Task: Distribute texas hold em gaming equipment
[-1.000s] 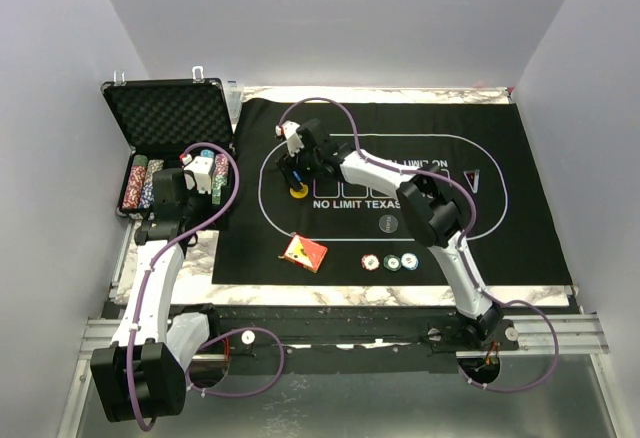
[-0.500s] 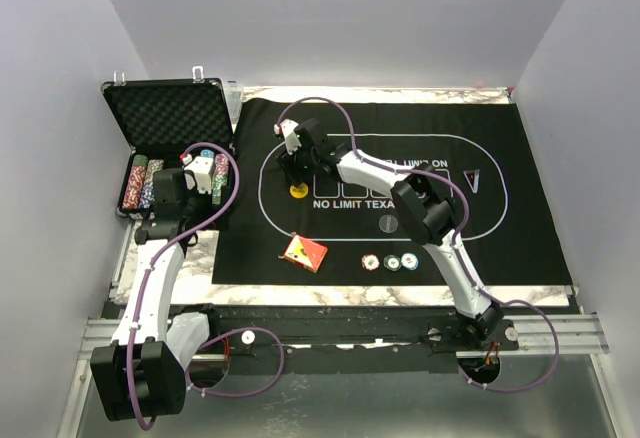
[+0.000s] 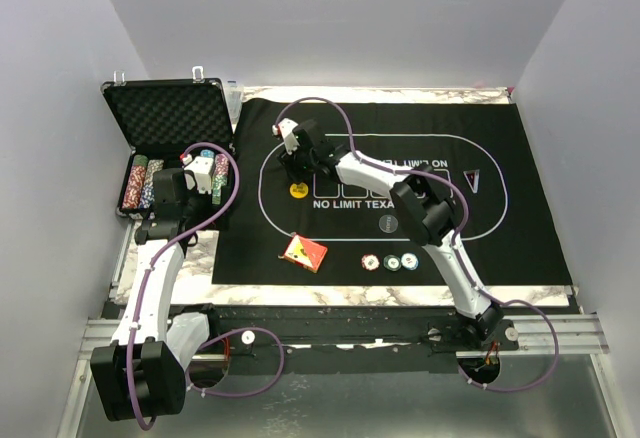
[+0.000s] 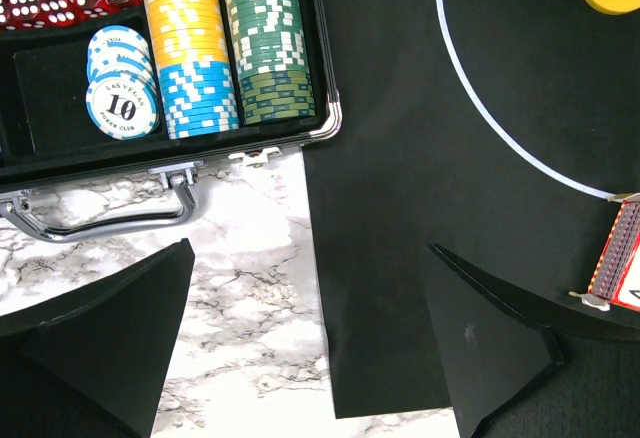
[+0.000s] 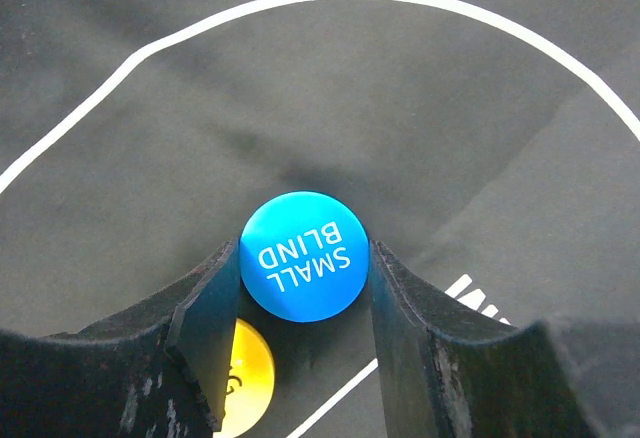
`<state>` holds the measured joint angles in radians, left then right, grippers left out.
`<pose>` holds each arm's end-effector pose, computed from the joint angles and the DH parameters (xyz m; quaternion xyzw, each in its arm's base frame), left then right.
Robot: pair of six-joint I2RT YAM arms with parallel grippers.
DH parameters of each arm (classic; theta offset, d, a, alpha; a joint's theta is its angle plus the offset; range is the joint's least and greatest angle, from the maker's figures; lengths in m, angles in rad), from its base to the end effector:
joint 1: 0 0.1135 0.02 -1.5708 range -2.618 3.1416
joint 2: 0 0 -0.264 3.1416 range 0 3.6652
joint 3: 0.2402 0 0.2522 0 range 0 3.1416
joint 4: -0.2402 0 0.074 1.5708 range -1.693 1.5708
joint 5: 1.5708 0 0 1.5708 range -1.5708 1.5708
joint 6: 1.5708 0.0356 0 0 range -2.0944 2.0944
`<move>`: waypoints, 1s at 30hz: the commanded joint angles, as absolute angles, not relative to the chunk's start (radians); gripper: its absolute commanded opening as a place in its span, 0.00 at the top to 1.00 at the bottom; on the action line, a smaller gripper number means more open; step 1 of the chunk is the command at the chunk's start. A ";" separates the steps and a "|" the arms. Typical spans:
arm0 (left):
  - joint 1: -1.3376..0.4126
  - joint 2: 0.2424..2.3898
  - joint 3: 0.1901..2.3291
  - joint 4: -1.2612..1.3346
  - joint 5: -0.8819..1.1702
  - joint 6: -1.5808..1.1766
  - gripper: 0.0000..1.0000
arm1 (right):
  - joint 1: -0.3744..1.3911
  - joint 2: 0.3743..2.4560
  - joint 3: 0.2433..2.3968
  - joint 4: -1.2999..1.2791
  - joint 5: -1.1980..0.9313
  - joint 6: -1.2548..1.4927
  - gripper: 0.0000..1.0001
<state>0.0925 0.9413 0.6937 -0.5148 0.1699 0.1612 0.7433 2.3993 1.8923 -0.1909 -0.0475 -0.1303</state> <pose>0.1954 0.0121 0.2497 0.0648 0.9144 -0.0278 0.3986 0.3977 0.3679 0.1551 -0.3924 0.8167 0.1480 0.3964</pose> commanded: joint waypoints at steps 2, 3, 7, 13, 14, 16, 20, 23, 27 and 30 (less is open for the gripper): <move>0.099 0.939 0.716 -0.512 0.181 0.163 0.02 | 0.718 2.358 1.891 -0.142 0.044 -0.144 0.55; 0.098 0.939 0.717 -0.512 0.181 0.163 0.01 | 0.710 2.360 1.899 -0.144 0.040 -0.135 0.55; 0.099 0.940 0.716 -0.512 0.184 0.163 0.02 | 0.670 2.363 1.929 -0.144 0.024 -0.114 0.56; 0.098 0.945 0.718 -0.512 0.190 0.163 0.02 | 0.601 2.377 1.963 -0.152 0.006 -0.095 0.57; 0.098 0.946 0.718 -0.512 0.190 0.164 0.02 | 0.593 2.380 1.968 -0.155 -0.008 -0.094 0.57; 0.099 0.948 0.718 -0.512 0.190 0.164 0.02 | 0.580 2.387 1.979 -0.156 -0.025 -0.092 0.57; 0.097 0.948 0.718 -0.512 0.191 0.164 0.02 | 0.566 2.391 1.975 -0.155 -0.032 -0.088 0.57; 0.097 0.948 0.718 -0.512 0.190 0.164 0.02 | 0.562 2.394 1.968 -0.152 -0.035 -0.086 0.57; 0.098 0.945 0.718 -0.512 0.190 0.164 0.02 | 0.551 2.405 1.967 -0.150 -0.036 -0.077 0.57; 0.098 0.948 0.718 -0.512 0.190 0.164 0.01 | 0.543 2.412 1.965 -0.147 -0.036 -0.074 0.57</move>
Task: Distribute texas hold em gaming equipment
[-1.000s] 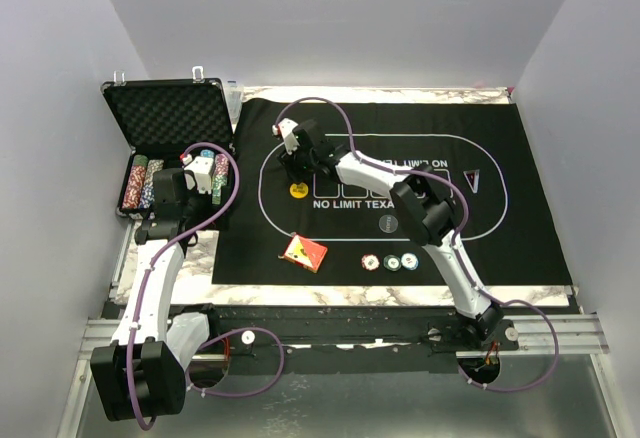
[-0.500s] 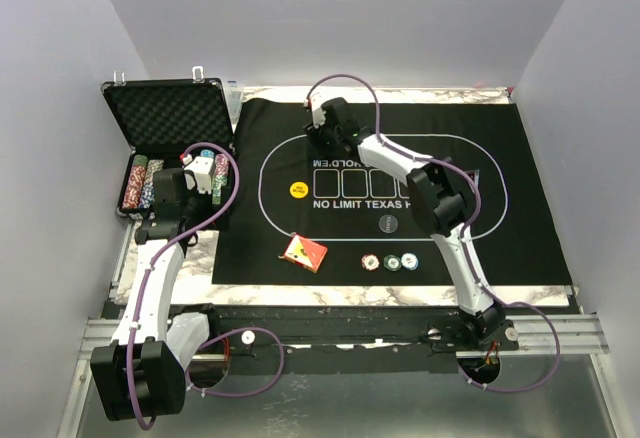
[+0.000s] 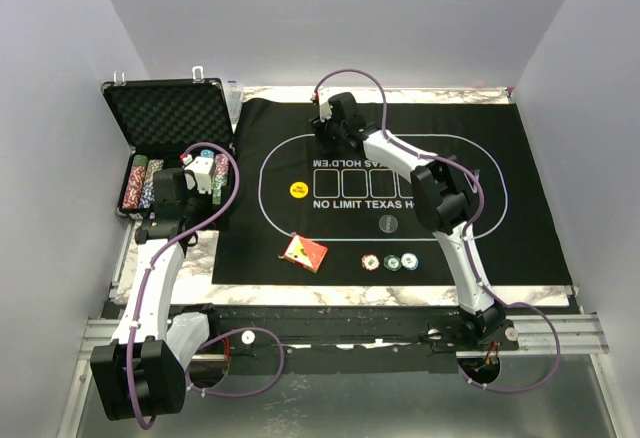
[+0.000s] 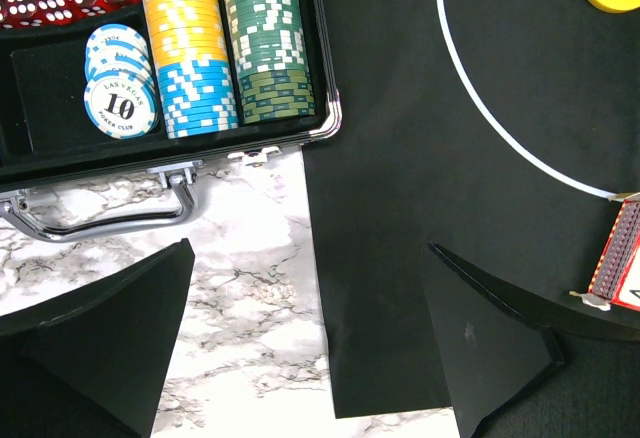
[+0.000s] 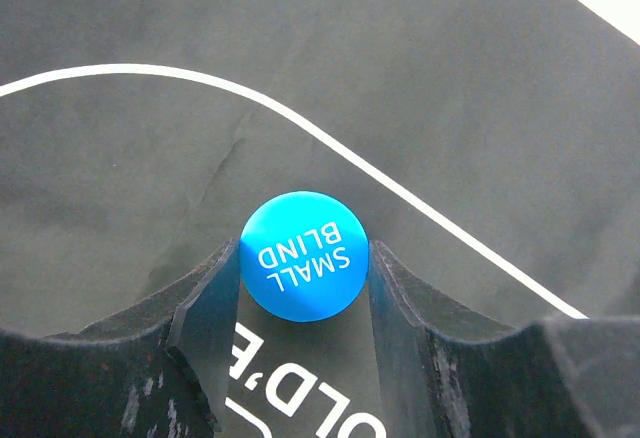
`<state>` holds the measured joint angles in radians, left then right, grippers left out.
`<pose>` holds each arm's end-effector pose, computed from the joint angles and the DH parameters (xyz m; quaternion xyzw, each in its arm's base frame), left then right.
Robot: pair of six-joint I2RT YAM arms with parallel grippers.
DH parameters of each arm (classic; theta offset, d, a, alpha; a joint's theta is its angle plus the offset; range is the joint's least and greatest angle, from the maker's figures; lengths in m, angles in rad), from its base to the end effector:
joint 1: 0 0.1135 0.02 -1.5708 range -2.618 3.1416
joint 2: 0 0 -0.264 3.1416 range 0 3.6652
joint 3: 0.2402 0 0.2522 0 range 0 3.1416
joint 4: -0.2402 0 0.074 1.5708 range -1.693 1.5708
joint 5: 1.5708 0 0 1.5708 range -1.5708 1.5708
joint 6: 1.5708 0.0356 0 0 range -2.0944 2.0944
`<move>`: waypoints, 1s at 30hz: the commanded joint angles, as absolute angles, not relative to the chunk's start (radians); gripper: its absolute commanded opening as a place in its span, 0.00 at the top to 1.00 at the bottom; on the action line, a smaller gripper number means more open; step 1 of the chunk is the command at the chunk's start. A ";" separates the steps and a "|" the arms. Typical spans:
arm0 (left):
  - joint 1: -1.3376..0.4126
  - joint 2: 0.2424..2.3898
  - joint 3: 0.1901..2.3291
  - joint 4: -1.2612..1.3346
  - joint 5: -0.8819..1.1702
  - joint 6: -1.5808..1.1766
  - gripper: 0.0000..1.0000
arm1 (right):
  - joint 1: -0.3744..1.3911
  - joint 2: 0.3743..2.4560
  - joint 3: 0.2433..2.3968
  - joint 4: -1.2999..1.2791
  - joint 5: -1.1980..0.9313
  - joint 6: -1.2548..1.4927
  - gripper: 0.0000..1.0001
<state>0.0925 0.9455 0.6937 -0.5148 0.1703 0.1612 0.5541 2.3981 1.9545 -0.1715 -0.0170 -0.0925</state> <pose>0.1959 0.0121 0.2490 0.0648 0.9152 -0.0283 0.3967 0.4681 0.2904 0.1780 -0.2858 0.8407 0.1125 0.4459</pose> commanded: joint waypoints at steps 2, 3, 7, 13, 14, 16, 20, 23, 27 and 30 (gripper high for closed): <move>0.099 0.950 0.719 -0.512 0.190 0.164 0.01 | 0.541 2.416 1.965 -0.147 -0.039 -0.076 0.57; 0.098 0.951 0.719 -0.512 0.190 0.164 0.02 | 0.540 2.418 1.964 -0.147 -0.040 -0.076 0.57; 0.099 0.956 0.719 -0.512 0.190 0.164 0.02 | 0.539 2.414 1.959 -0.163 -0.072 -0.076 0.58; 0.098 0.952 0.719 -0.512 0.190 0.164 0.01 | 0.541 2.279 1.815 -0.155 -0.181 -0.081 0.62; 0.099 0.952 0.722 -0.512 0.190 0.163 0.02 | 0.540 2.254 1.794 -0.161 -0.191 -0.086 0.62; 0.098 0.952 0.722 -0.512 0.190 0.163 0.01 | 0.543 2.206 1.748 -0.178 -0.209 -0.097 0.62; 0.098 0.949 0.719 -0.512 0.190 0.163 0.01 | 0.553 2.098 1.619 -0.167 -0.242 -0.112 0.62; 0.097 0.948 0.721 -0.512 0.189 0.162 0.02 | 0.571 2.039 1.558 -0.174 -0.267 -0.115 0.62; 0.099 0.946 0.720 -0.512 0.187 0.161 0.02 | 0.611 1.988 1.477 -0.176 -0.286 -0.114 0.62; 0.098 0.946 0.721 -0.512 0.187 0.161 0.02 | 0.651 1.967 1.422 -0.165 -0.288 -0.113 0.62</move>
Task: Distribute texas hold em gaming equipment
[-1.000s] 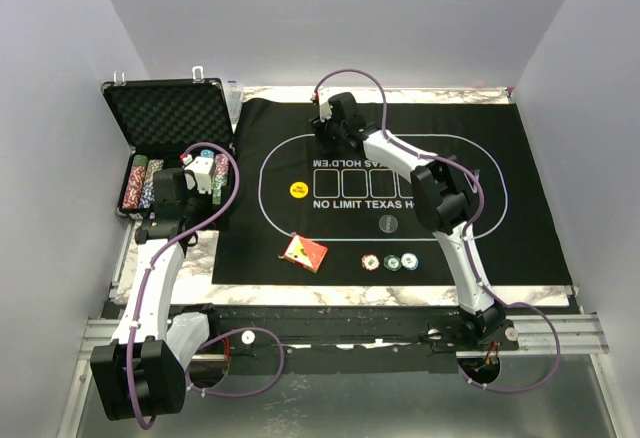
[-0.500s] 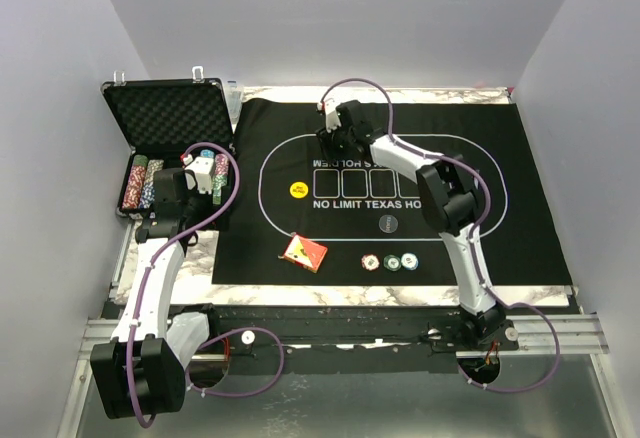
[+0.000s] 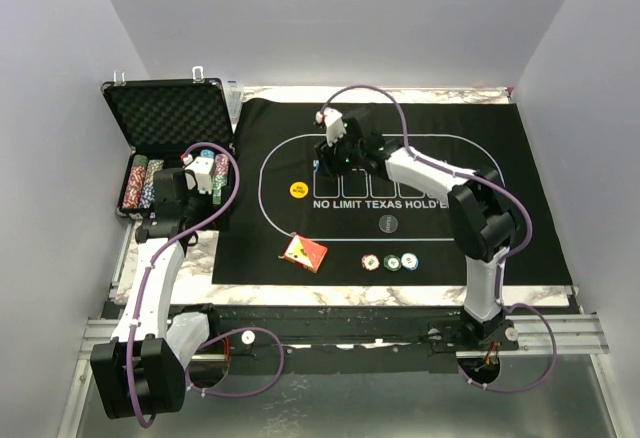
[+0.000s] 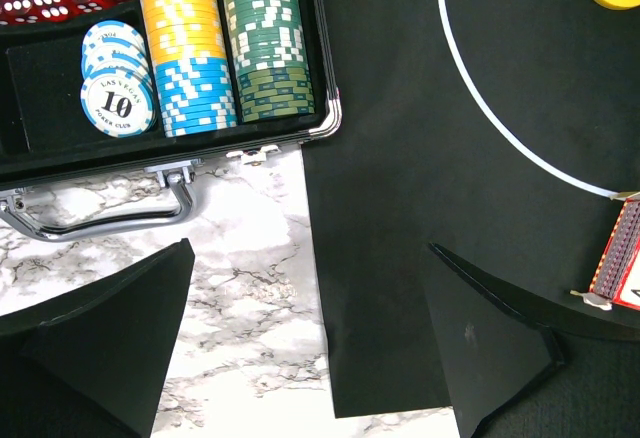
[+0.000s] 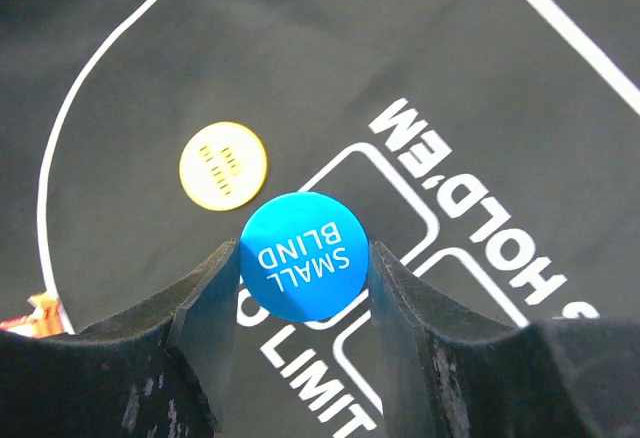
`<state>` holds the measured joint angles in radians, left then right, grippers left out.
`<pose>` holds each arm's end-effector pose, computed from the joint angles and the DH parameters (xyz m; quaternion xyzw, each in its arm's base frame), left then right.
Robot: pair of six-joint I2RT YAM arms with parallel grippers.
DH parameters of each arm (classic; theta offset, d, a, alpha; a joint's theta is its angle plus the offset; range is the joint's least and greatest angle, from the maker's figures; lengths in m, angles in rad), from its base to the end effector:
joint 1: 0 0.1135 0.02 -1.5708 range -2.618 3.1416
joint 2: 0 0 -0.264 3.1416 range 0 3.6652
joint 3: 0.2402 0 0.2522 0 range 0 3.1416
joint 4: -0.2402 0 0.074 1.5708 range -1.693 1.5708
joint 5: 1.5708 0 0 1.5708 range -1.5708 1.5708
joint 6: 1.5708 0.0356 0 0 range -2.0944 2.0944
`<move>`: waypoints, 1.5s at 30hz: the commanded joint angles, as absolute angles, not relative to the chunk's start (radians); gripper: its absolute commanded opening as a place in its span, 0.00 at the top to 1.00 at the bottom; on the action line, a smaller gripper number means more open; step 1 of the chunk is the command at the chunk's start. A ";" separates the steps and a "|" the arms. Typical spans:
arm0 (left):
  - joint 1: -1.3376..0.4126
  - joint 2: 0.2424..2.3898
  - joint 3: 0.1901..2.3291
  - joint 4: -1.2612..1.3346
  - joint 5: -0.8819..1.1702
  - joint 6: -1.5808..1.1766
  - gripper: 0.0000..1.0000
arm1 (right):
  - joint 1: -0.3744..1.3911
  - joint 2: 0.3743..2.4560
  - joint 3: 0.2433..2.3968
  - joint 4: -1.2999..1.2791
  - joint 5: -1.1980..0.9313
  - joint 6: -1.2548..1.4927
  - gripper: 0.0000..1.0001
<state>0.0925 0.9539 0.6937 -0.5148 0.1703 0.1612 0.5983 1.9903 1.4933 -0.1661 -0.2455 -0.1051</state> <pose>0.1971 0.0122 0.2475 0.0645 0.9169 -0.0289 0.3929 0.3727 0.2645 0.2237 -0.3577 0.8189 0.2129 0.3951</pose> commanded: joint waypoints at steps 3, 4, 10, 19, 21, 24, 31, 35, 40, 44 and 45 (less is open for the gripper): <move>0.098 0.946 0.722 -0.512 0.187 0.161 0.01 | 0.694 1.963 1.394 -0.162 -0.287 -0.109 0.62; 0.099 0.946 0.721 -0.513 0.184 0.161 0.02 | 0.710 1.963 1.386 -0.160 -0.285 -0.107 0.62; 0.099 0.943 0.723 -0.514 0.175 0.158 0.01 | 0.773 1.976 1.352 -0.151 -0.277 -0.103 0.62; 0.101 0.938 0.723 -0.514 0.166 0.158 0.02 | 0.831 2.005 1.333 -0.137 -0.258 -0.114 0.61; 0.104 0.937 0.723 -0.514 0.166 0.158 0.02 | 0.833 2.009 1.333 -0.141 -0.263 -0.112 0.61; 0.106 0.939 0.723 -0.514 0.169 0.158 0.01 | 0.840 2.014 1.325 -0.142 -0.272 -0.109 0.61; 0.106 0.936 0.723 -0.513 0.169 0.158 0.01 | 0.850 2.038 1.322 -0.142 -0.265 -0.109 0.56; 0.108 0.936 0.723 -0.513 0.169 0.158 0.02 | 0.850 2.042 1.334 -0.152 -0.259 -0.108 0.37; 0.108 0.941 0.724 -0.514 0.172 0.158 0.02 | 0.850 2.013 1.358 -0.163 -0.261 -0.099 0.22; 0.108 0.940 0.723 -0.513 0.173 0.158 0.01 | 0.847 1.993 1.403 -0.154 -0.207 -0.090 0.22; 0.107 0.940 0.723 -0.515 0.173 0.158 0.01 | 0.845 1.998 1.415 -0.149 -0.187 -0.093 0.23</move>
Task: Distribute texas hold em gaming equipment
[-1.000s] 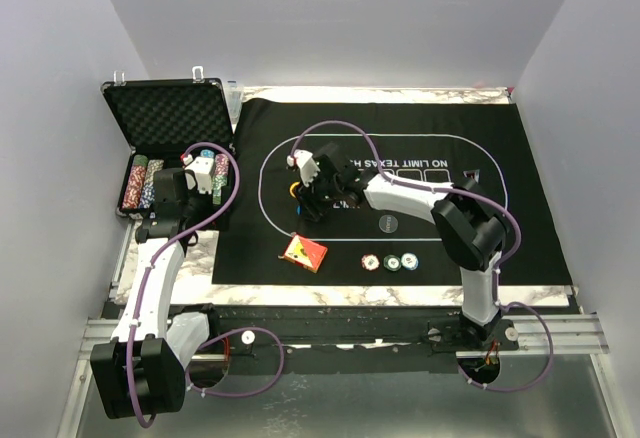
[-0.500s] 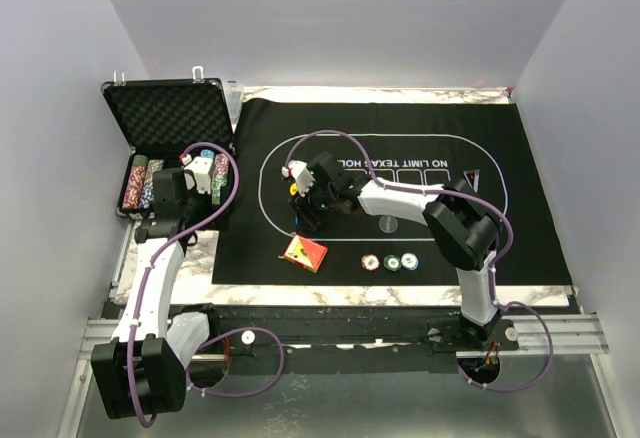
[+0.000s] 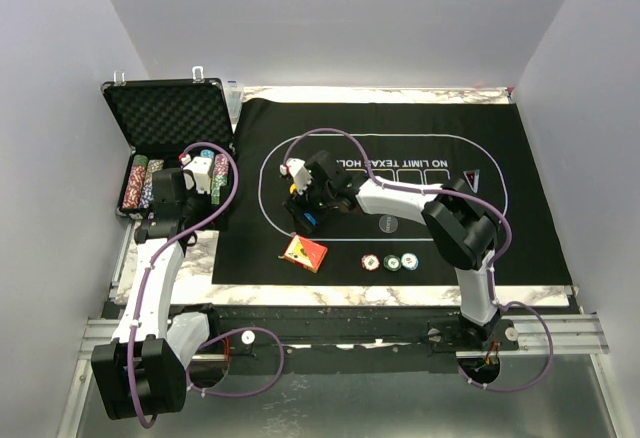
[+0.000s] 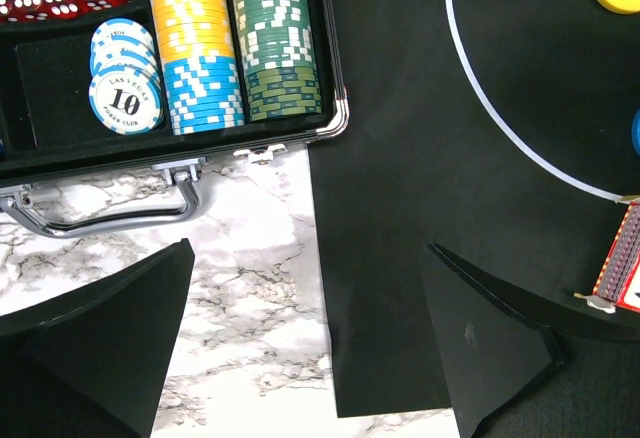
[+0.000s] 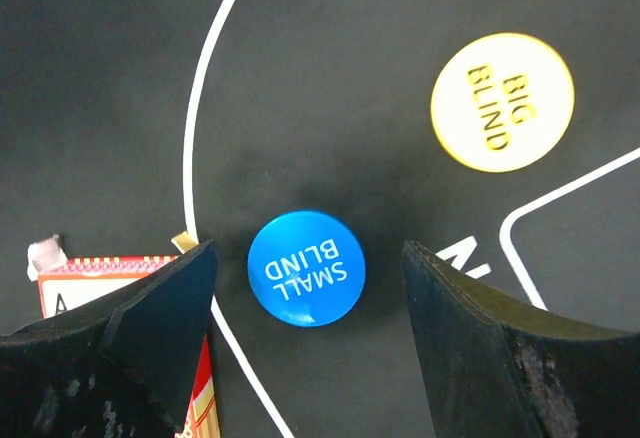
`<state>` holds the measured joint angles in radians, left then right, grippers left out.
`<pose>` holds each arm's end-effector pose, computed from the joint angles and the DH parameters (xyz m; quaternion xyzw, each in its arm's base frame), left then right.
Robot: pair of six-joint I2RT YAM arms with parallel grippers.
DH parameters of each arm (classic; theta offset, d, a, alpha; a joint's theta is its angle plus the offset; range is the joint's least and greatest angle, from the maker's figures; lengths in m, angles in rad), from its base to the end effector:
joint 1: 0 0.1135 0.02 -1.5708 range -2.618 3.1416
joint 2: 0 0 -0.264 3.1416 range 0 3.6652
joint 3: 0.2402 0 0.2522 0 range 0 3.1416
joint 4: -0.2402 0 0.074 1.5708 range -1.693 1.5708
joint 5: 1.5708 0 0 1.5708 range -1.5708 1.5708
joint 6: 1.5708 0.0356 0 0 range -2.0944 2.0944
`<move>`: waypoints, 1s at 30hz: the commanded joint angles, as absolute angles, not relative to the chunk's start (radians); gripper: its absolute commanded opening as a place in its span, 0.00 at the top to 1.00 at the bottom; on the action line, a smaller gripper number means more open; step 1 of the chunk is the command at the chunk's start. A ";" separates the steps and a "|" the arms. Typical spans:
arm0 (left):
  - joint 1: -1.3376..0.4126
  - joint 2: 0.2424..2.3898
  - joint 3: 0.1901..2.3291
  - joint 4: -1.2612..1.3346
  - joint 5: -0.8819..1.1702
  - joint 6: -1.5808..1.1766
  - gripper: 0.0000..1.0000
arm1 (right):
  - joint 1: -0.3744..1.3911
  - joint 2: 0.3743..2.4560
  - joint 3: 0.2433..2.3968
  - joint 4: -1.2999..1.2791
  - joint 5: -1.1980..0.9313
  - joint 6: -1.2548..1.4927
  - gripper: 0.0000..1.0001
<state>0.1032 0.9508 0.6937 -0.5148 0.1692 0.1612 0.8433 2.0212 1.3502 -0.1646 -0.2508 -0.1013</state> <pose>0.1965 0.0143 0.2480 0.0595 0.9166 -0.0261 0.3944 0.2839 0.3321 0.1654 -0.4612 0.8041 0.2380 0.2900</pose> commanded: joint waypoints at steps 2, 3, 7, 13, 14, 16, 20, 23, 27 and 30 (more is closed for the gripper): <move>0.108 0.939 0.724 -0.515 0.172 0.159 0.02 | 0.834 2.020 1.452 -0.147 -0.158 -0.098 0.24; 0.108 0.939 0.723 -0.515 0.170 0.158 0.02 | 0.828 2.032 1.475 -0.149 -0.145 -0.097 0.25; 0.109 0.939 0.723 -0.515 0.170 0.156 0.02 | 0.811 2.089 1.546 -0.150 -0.113 -0.101 0.26; 0.109 0.935 0.723 -0.517 0.172 0.157 0.02 | 0.808 2.166 1.624 -0.148 -0.067 -0.104 0.26; 0.109 0.936 0.723 -0.517 0.173 0.156 0.01 | 0.806 2.178 1.636 -0.150 -0.065 -0.104 0.26; 0.109 0.936 0.724 -0.517 0.173 0.157 0.01 | 0.802 2.201 1.654 -0.153 -0.058 -0.104 0.26; 0.110 0.936 0.723 -0.516 0.176 0.158 0.02 | 0.794 2.235 1.669 -0.156 -0.060 -0.109 0.26; 0.109 0.939 0.723 -0.516 0.176 0.158 0.02 | 0.792 2.255 1.673 -0.158 -0.068 -0.112 0.26; 0.109 0.940 0.724 -0.515 0.177 0.158 0.02 | 0.792 2.283 1.679 -0.157 -0.083 -0.115 0.26; 0.109 0.938 0.724 -0.515 0.175 0.158 0.02 | 0.792 2.301 1.686 -0.154 -0.073 -0.121 0.28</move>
